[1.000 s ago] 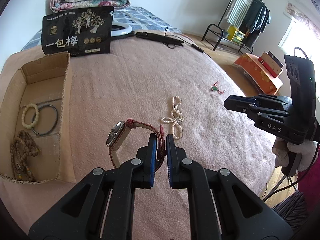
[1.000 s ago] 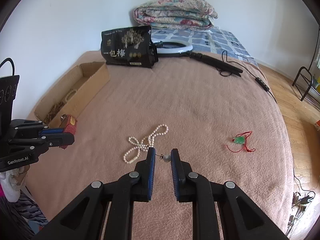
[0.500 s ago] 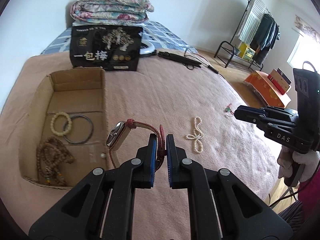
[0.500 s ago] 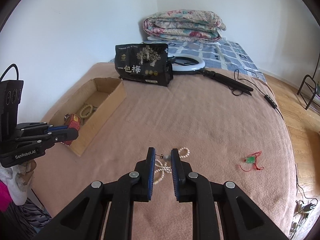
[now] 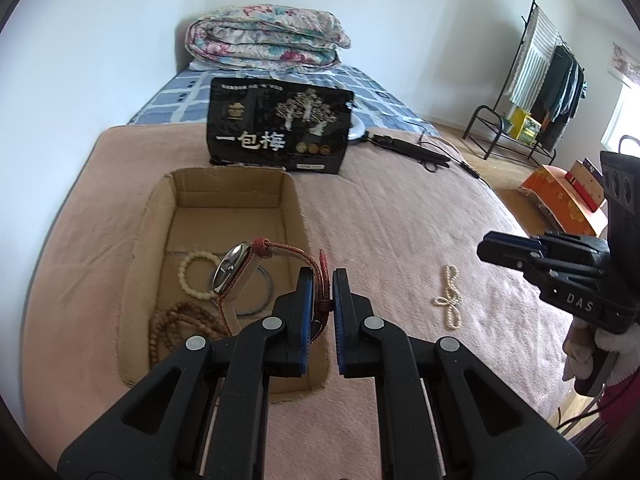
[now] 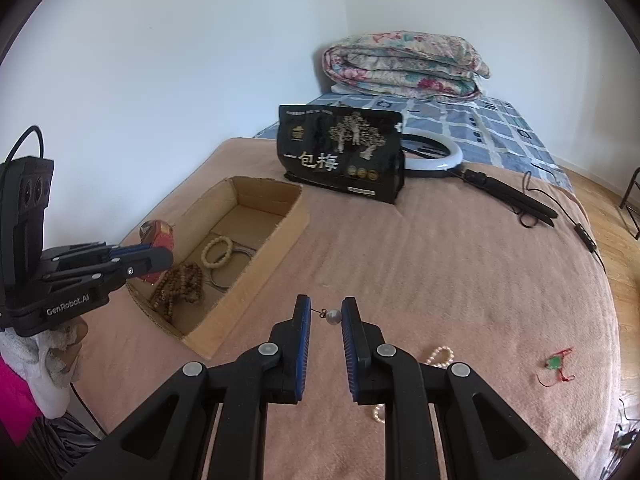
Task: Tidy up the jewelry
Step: 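Lift and carry the watch and pearl earring over the cardboard box with both grippers, then open both grippers to drop the watch and pearl earring into the box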
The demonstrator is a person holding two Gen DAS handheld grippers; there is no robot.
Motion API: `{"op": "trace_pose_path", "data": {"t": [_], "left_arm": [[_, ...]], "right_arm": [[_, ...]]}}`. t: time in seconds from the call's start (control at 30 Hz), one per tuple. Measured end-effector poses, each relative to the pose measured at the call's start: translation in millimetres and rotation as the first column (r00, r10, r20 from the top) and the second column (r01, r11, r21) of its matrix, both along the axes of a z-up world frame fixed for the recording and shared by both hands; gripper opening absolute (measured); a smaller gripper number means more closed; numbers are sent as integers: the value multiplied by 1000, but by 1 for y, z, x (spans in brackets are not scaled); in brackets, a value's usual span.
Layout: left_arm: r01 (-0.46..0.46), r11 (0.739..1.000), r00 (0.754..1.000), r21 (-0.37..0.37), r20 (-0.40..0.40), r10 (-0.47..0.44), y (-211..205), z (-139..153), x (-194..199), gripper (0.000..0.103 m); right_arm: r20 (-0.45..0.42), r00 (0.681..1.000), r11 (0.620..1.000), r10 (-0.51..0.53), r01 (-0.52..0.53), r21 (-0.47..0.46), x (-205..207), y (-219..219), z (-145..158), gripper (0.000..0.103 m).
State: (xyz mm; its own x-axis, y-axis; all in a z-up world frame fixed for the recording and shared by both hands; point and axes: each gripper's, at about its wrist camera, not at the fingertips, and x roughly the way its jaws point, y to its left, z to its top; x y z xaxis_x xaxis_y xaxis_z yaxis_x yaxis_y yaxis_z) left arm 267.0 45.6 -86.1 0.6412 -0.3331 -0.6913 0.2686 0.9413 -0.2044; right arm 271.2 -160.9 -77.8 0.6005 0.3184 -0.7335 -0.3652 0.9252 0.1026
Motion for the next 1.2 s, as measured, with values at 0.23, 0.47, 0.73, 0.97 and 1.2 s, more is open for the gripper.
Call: {"op": "trace_pose_path", "data": {"t": [0.23, 0.47, 0.73, 0.97, 1.2], "left_arm": [[-38, 999, 999, 1, -6, 38, 25, 1, 28, 7], [-74, 997, 996, 4, -40, 74, 47, -10, 56, 7], [-97, 995, 994, 15, -57, 97, 63, -20, 77, 7], [-99, 995, 993, 13, -58, 100, 64, -23, 91, 7], [-100, 995, 993, 17, -58, 101, 63, -23, 96, 8]], "right_arm": [[-5, 1000, 1000, 28, -28, 14, 9, 27, -5, 14], [1, 998, 997, 65, -65, 40, 15, 55, -4, 14], [-9, 991, 990, 132, -131, 59, 22, 95, -11, 14], [-31, 985, 983, 172, -169, 64, 28, 122, -22, 14], [-55, 981, 981, 187, -183, 60, 32, 133, -34, 14]]}}
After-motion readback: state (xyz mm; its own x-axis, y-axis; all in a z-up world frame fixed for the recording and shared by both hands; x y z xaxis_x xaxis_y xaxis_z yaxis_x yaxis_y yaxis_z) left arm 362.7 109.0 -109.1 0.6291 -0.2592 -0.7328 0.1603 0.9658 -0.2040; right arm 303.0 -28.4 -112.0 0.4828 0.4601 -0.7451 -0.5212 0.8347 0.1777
